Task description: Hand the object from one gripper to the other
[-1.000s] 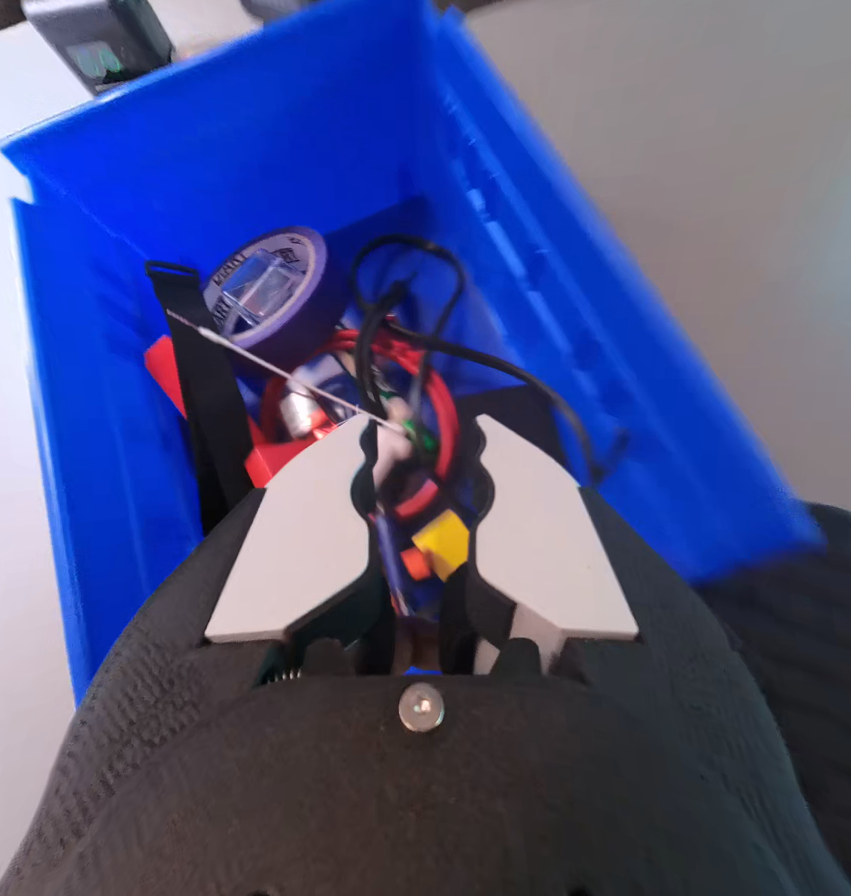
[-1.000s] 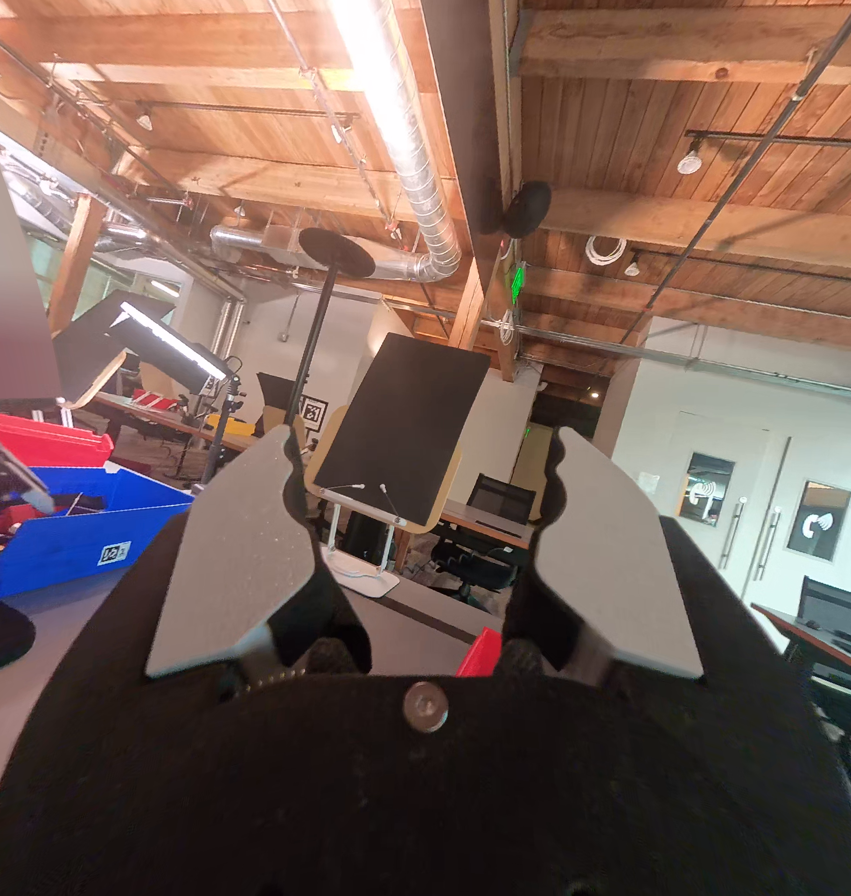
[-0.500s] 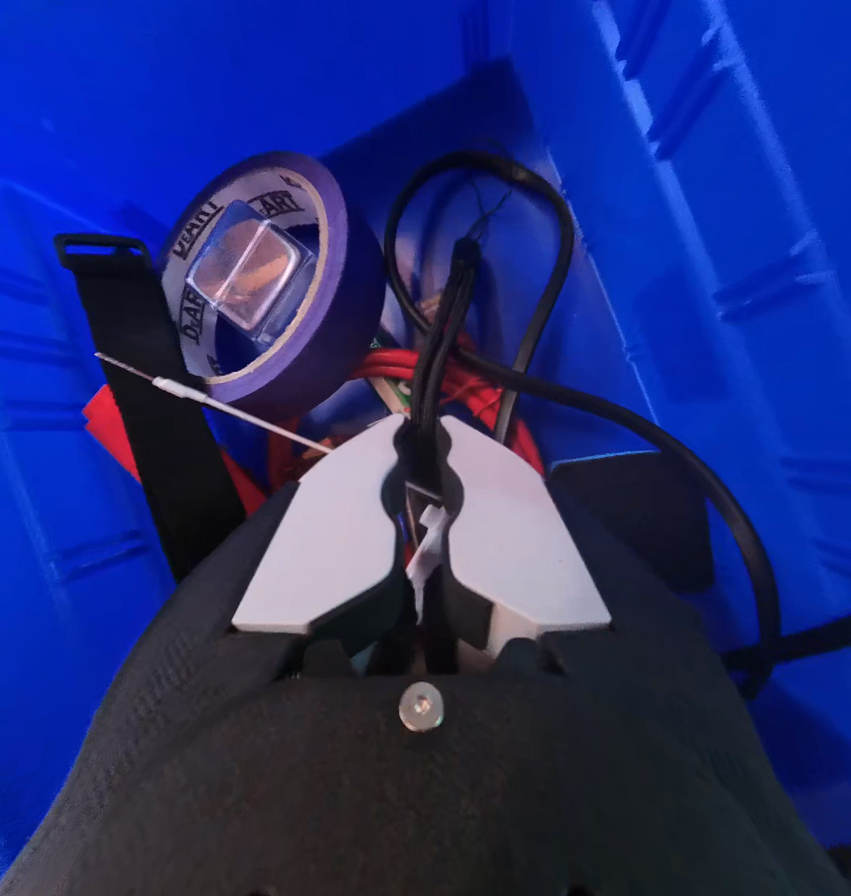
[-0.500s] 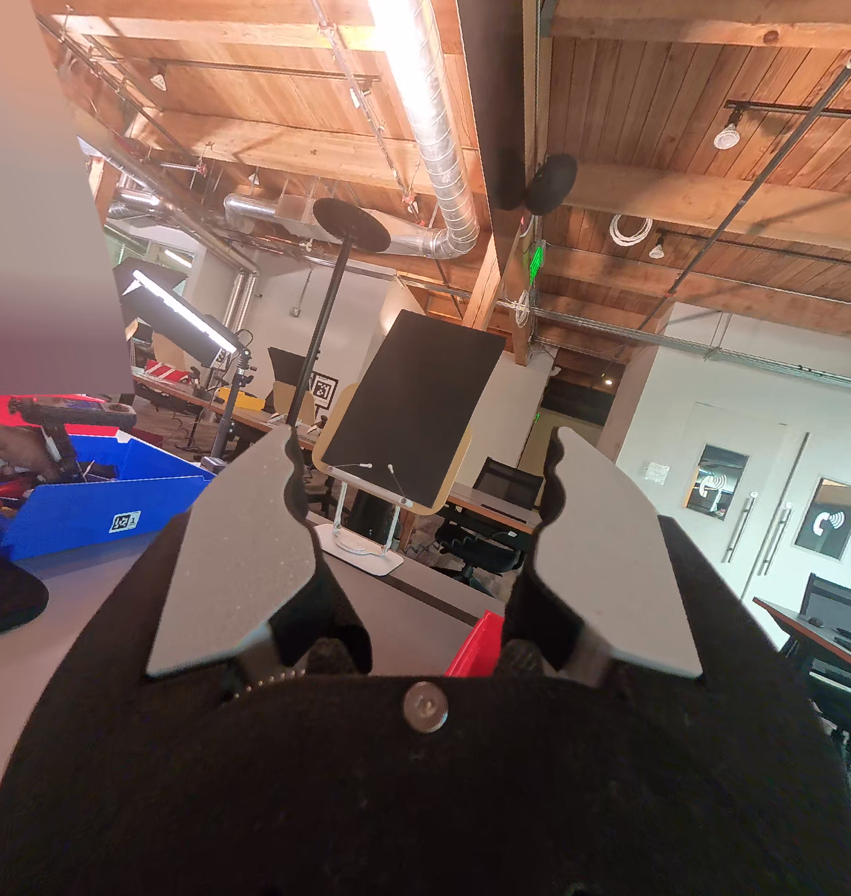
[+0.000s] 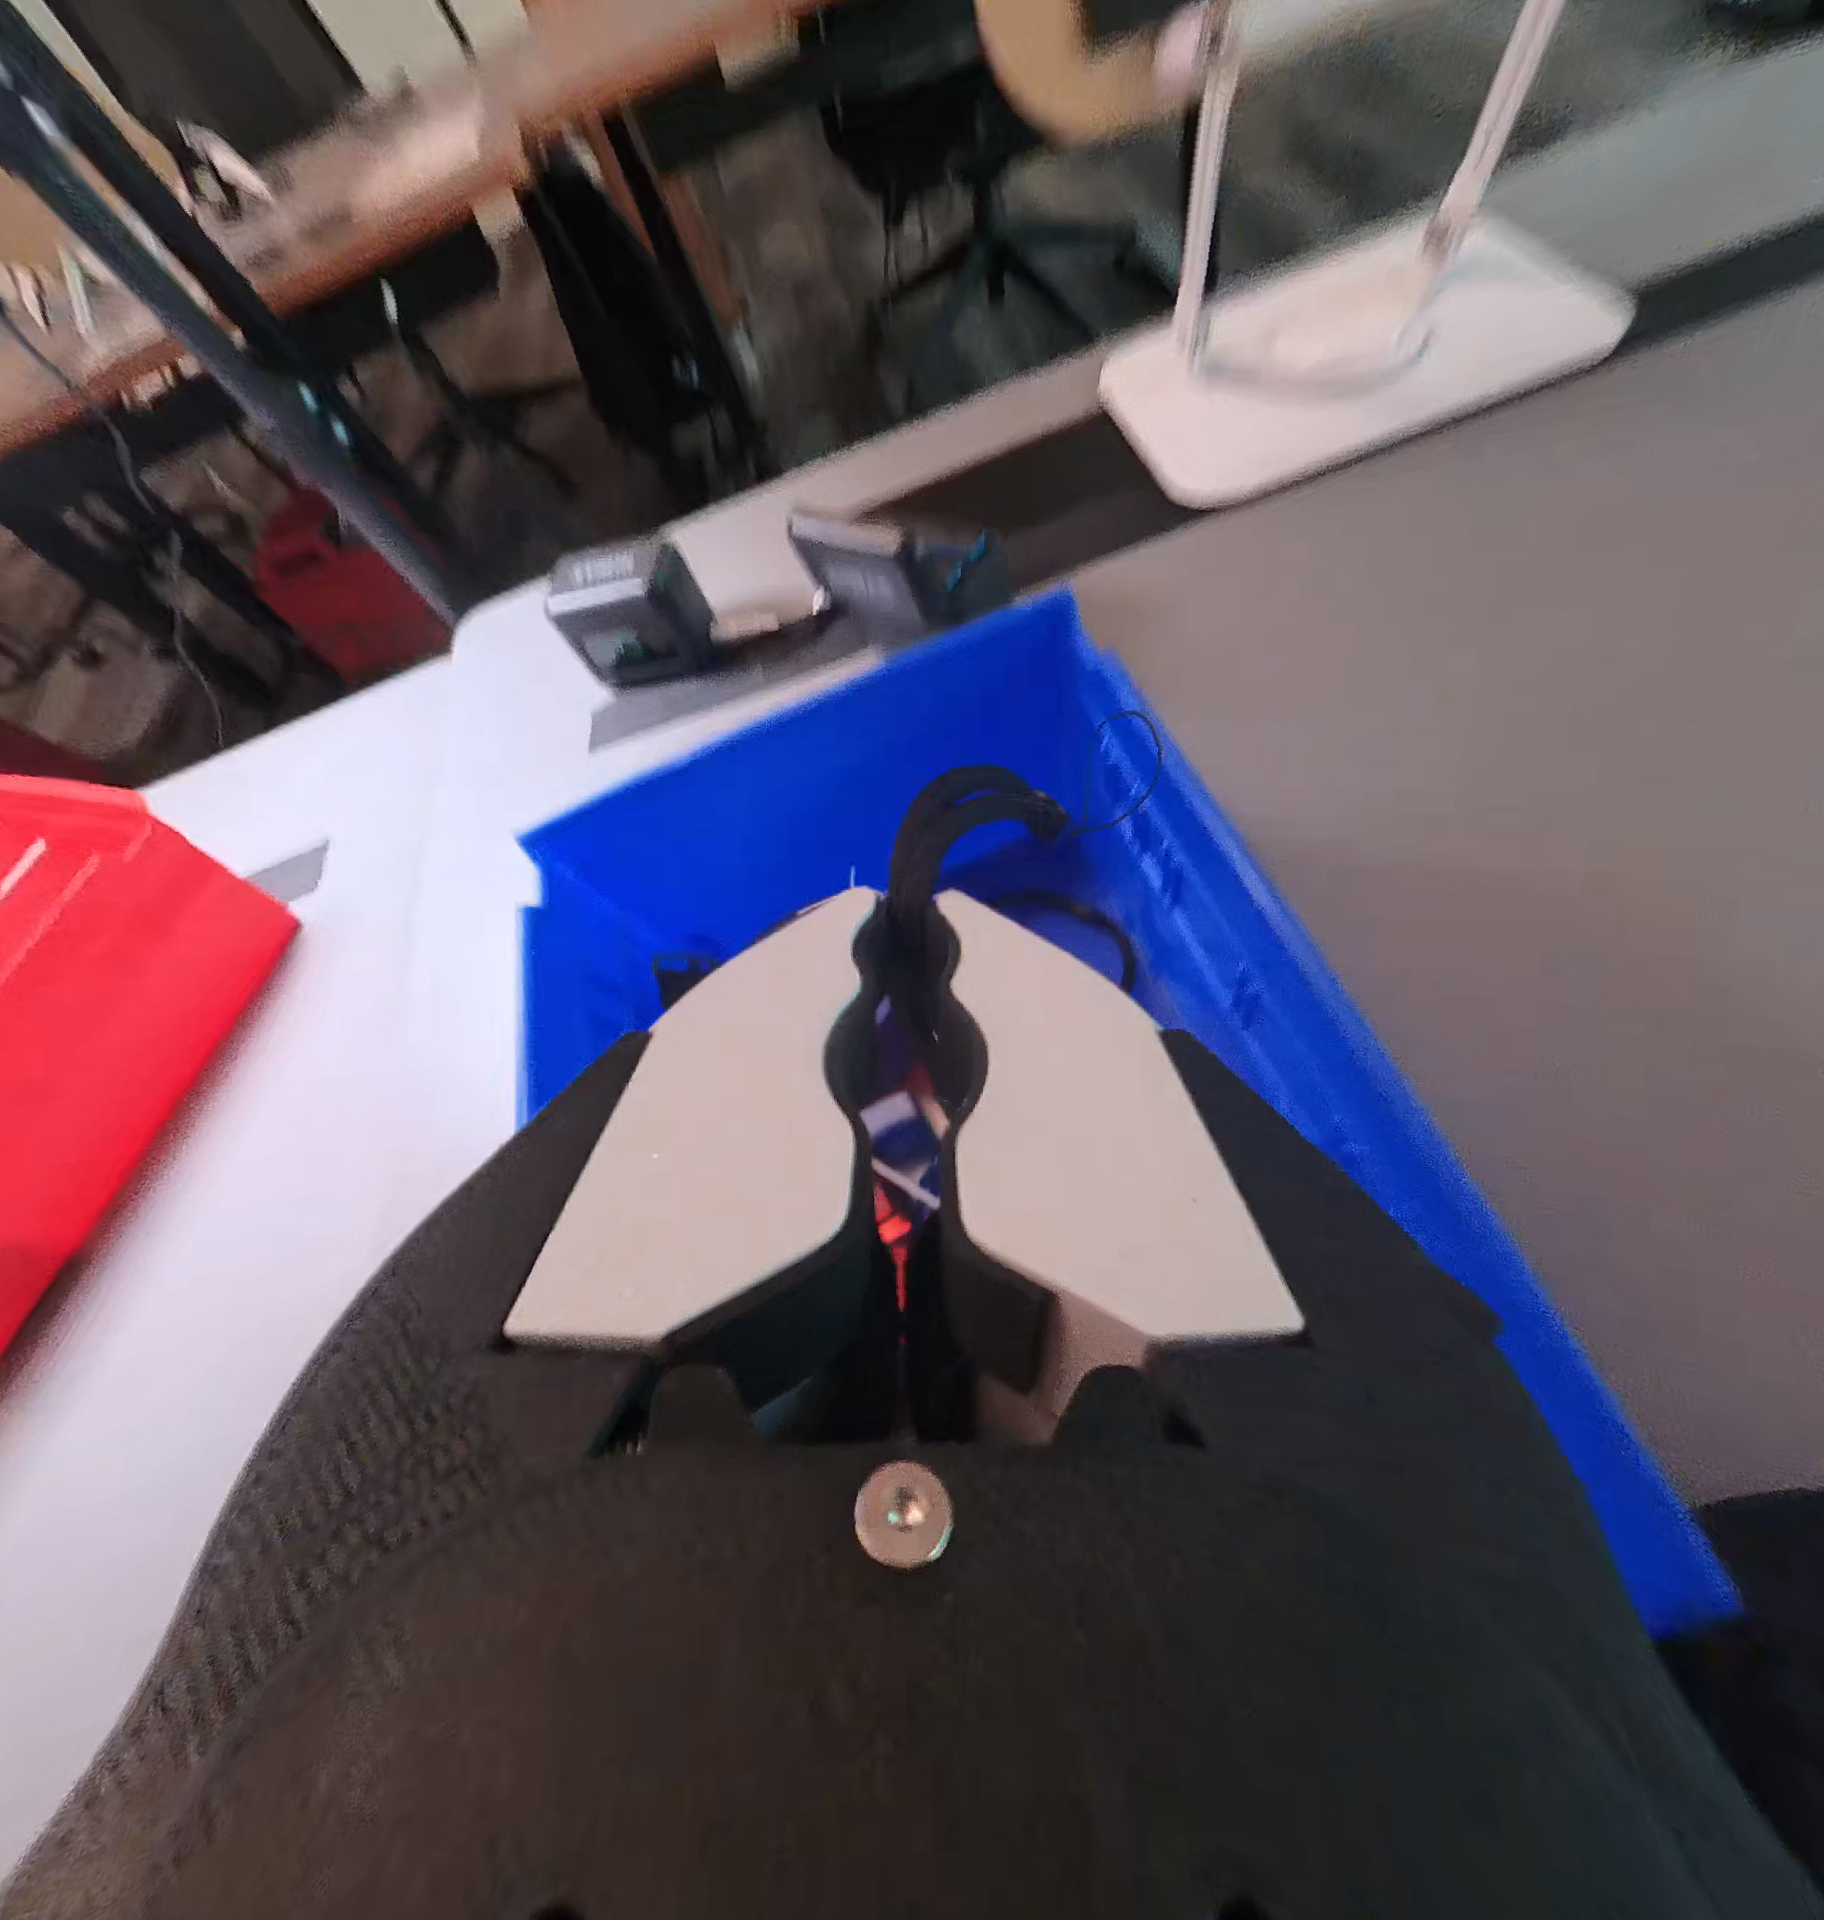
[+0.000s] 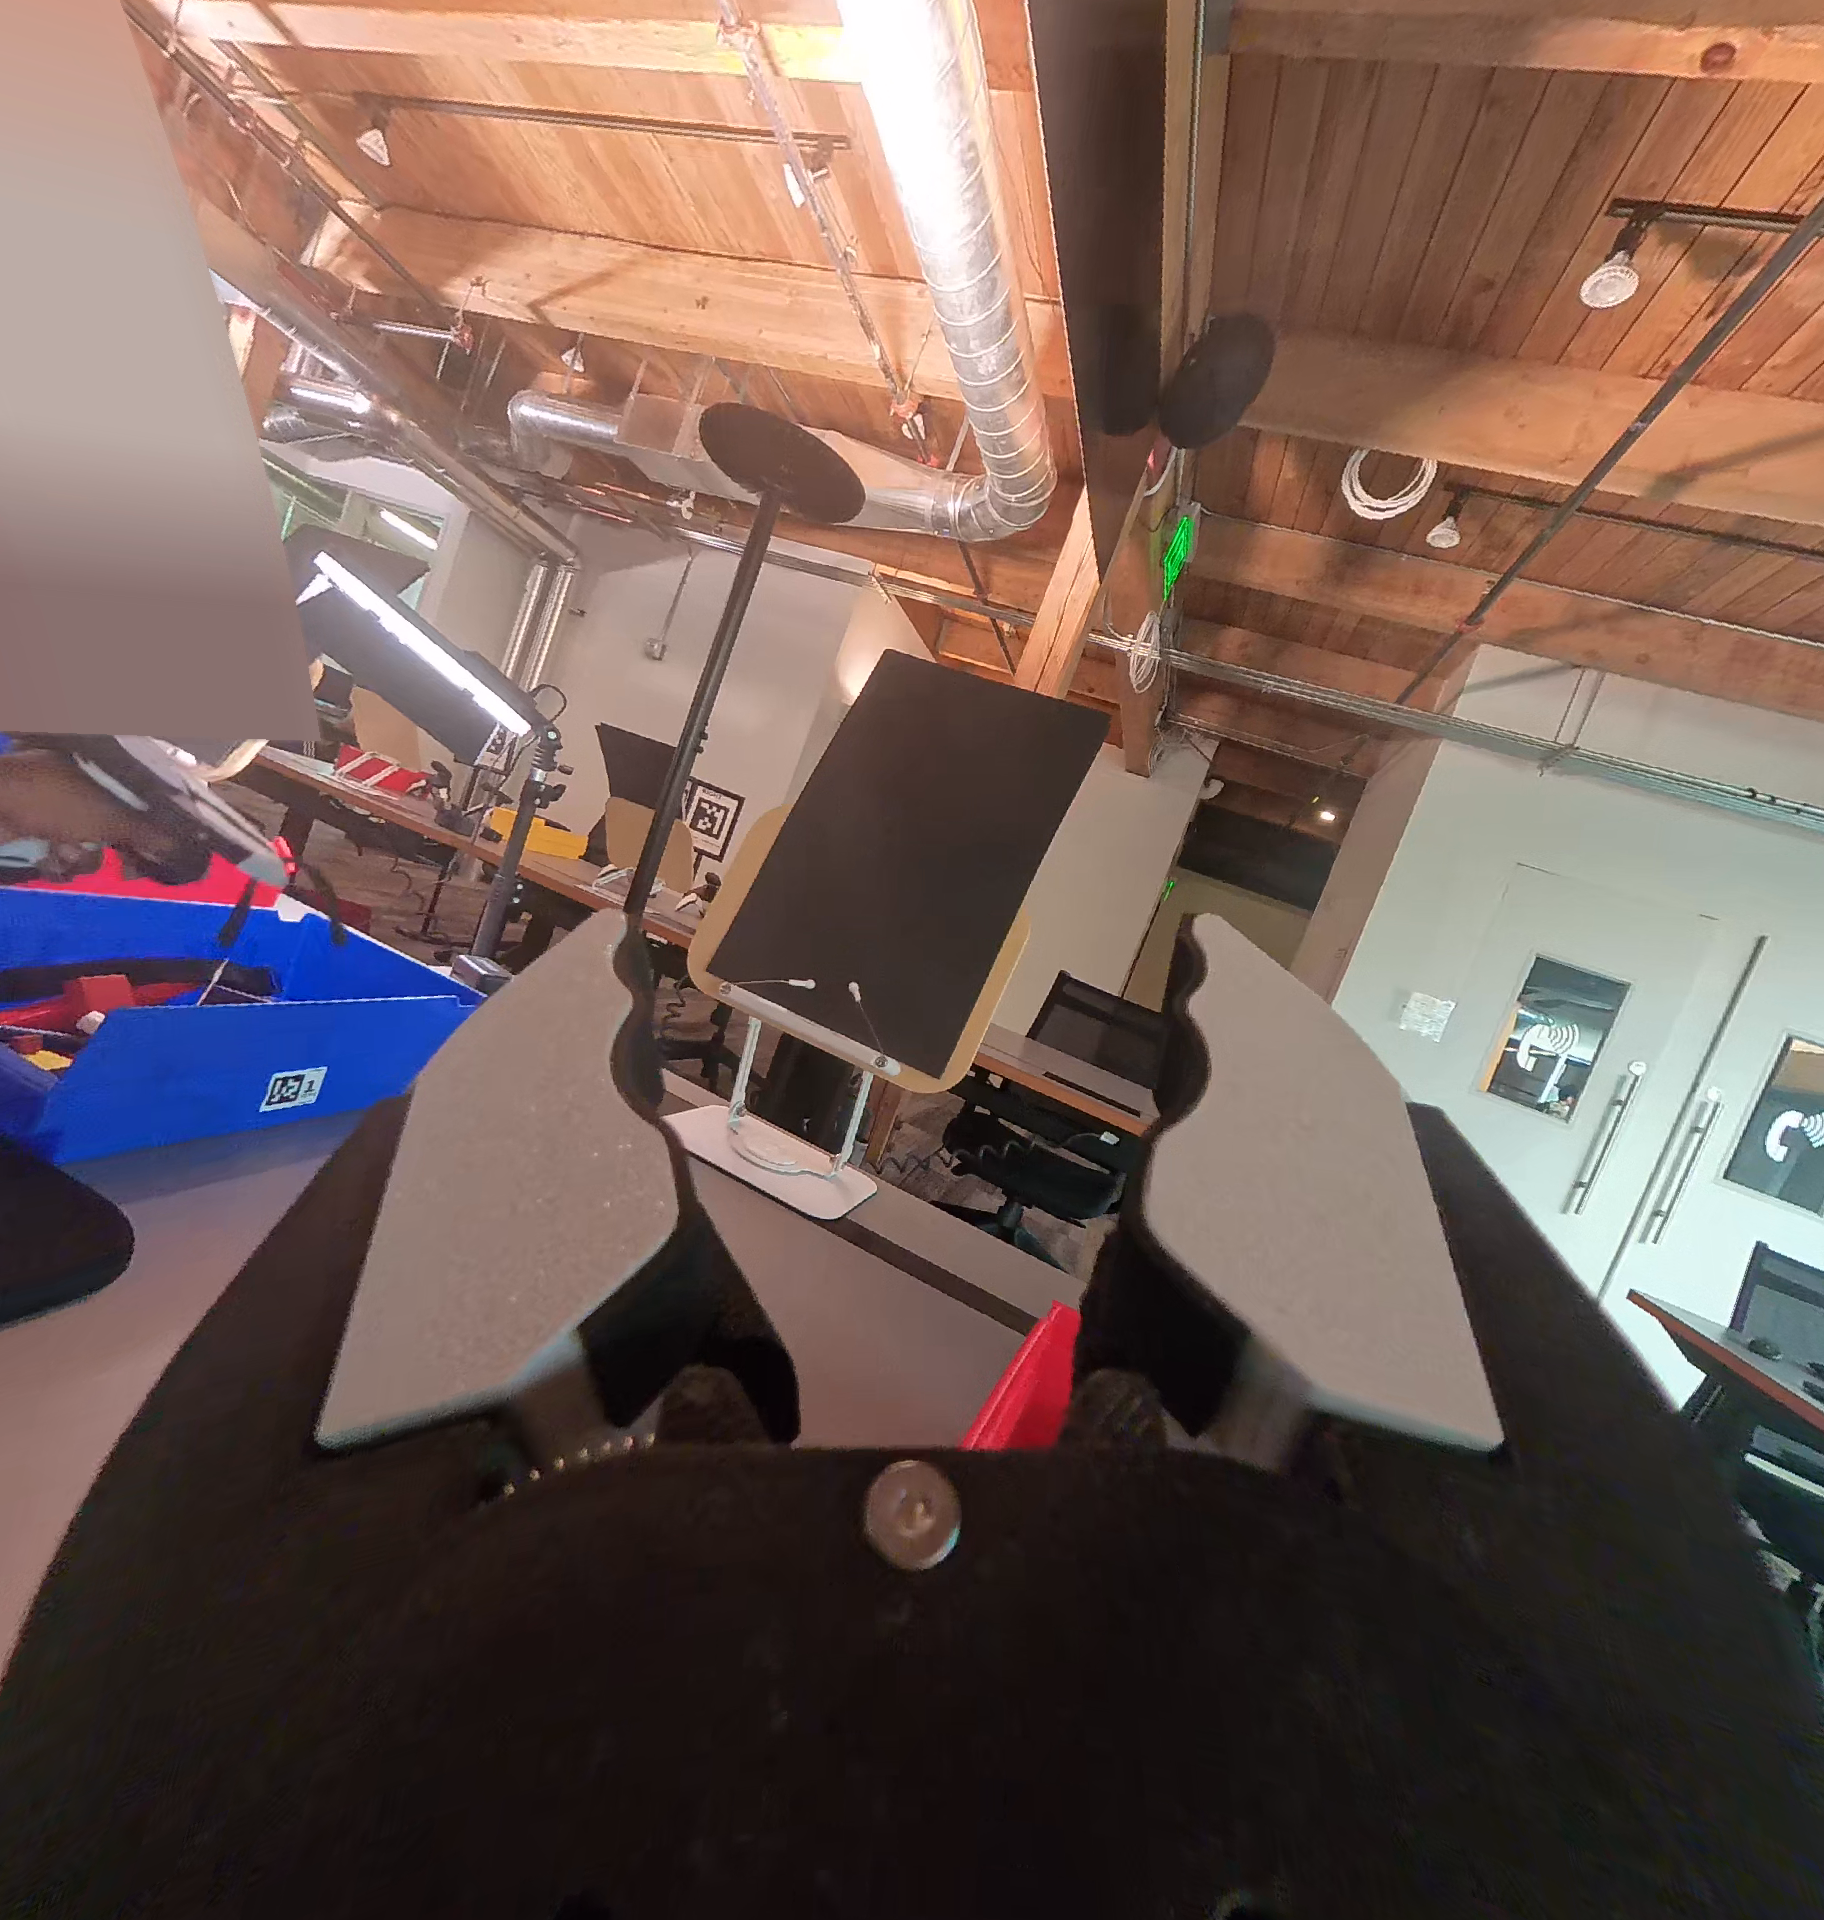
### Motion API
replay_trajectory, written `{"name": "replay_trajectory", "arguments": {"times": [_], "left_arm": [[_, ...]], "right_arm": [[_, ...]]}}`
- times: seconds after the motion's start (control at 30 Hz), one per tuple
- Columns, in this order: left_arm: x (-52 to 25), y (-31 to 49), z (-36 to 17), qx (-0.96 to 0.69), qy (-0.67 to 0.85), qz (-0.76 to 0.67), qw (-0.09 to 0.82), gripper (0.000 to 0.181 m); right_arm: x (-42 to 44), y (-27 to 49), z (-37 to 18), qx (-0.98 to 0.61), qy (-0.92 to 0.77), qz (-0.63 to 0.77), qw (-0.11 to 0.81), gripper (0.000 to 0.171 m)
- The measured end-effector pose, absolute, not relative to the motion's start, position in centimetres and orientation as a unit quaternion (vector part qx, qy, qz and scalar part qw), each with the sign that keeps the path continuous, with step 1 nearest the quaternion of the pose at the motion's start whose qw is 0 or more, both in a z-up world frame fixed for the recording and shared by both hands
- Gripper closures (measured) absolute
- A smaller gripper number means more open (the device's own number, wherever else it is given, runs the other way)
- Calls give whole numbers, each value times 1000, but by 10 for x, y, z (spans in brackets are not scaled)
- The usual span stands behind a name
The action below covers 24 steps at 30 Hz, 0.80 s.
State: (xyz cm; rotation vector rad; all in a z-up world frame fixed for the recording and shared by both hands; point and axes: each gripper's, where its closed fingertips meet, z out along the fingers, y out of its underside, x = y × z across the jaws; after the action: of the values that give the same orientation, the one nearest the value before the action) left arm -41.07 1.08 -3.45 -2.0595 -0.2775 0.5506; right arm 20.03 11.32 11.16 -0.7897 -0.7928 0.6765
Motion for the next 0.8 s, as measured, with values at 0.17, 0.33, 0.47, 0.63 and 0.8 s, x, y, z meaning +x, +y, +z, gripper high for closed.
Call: {"name": "replay_trajectory", "arguments": {"times": [0.17, 0.33, 0.47, 0.63, 0.8], "left_arm": [[-366, 7, 38, -738, -104, 150, 650, 176], [-276, -11, 78, -636, -63, 40, 769, 176], [-185, -26, 88, -575, -9, -55, 817, 177], [-83, -31, 80, -560, 67, -112, 818, 177], [-16, -32, 70, -562, 128, -149, 804, 176]], "right_arm": [[196, 112, 110, -368, -374, 321, 789, 77], [180, 102, 104, -363, -390, 360, 766, 79], [156, 84, 94, -355, -421, 411, 726, 81], [122, 45, 80, -331, -468, 477, 667, 86], [99, 5, 69, -297, -486, 533, 625, 99]]}}
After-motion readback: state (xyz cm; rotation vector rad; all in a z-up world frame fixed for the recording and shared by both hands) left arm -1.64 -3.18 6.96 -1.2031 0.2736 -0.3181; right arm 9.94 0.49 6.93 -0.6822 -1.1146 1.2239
